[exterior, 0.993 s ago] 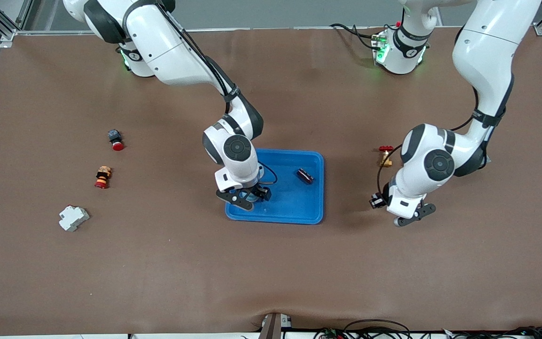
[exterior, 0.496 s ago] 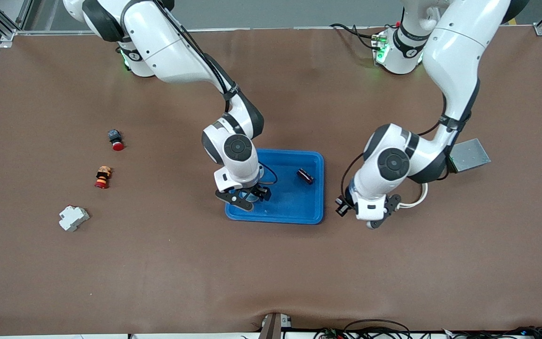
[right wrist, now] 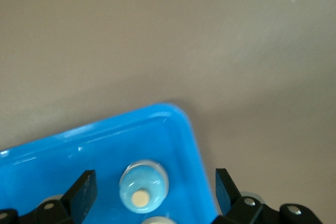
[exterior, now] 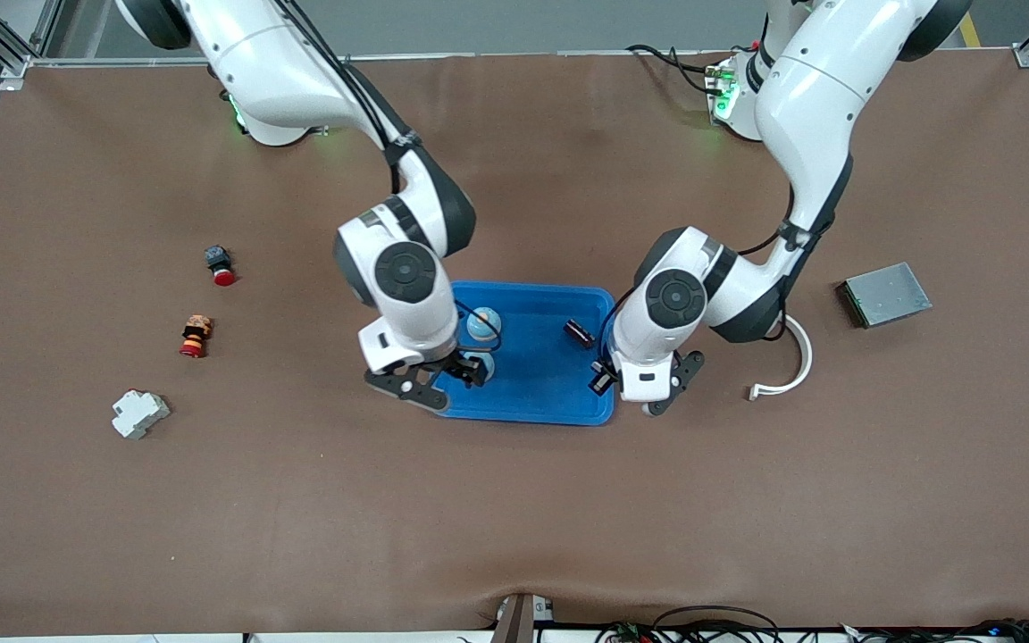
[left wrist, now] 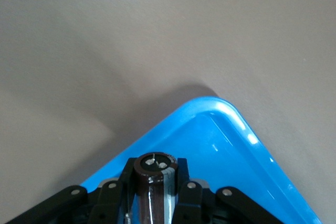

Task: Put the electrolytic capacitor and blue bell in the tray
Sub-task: 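Release the bell in the tray while the left gripper carries the capacitor, then lower the capacitor into the tray while the right gripper withdraws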

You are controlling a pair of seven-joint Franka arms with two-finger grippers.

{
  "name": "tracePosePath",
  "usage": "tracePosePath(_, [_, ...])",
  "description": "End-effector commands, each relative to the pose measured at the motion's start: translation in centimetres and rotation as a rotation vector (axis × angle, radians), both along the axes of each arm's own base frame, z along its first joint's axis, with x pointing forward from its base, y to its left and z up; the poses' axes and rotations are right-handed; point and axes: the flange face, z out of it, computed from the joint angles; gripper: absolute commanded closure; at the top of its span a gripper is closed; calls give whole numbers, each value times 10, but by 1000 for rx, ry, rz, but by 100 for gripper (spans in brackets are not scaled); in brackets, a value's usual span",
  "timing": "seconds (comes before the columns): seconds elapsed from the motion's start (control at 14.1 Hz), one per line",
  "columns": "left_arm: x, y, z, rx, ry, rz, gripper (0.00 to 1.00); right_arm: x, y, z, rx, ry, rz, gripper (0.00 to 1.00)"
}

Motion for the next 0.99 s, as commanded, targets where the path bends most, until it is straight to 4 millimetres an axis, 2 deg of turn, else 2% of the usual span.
tracePosePath(0.0, [17,-10,-6,9,-23,3,100,10,-48,46,-9,23,70,0])
tracePosePath(0.07, [17,-15,-11,6,-21,-1,100,14,-67,62,-17,30,143,0])
tracePosePath(0.28, [17,-19,-26,14,-19,-3,100,36,-148,107,-21,8,292,0])
tracePosePath(0.43, [14,-23,-34,22,-15,-10,100,45,-198,126,-29,17,330,0])
tracePosePath(0.71, [8,-31,-41,38,-16,-22,100,45,-275,158,-36,55,367,0])
tracePosePath(0.92, [6,-34,-44,39,-15,-28,100,30,-327,196,-33,84,366,0])
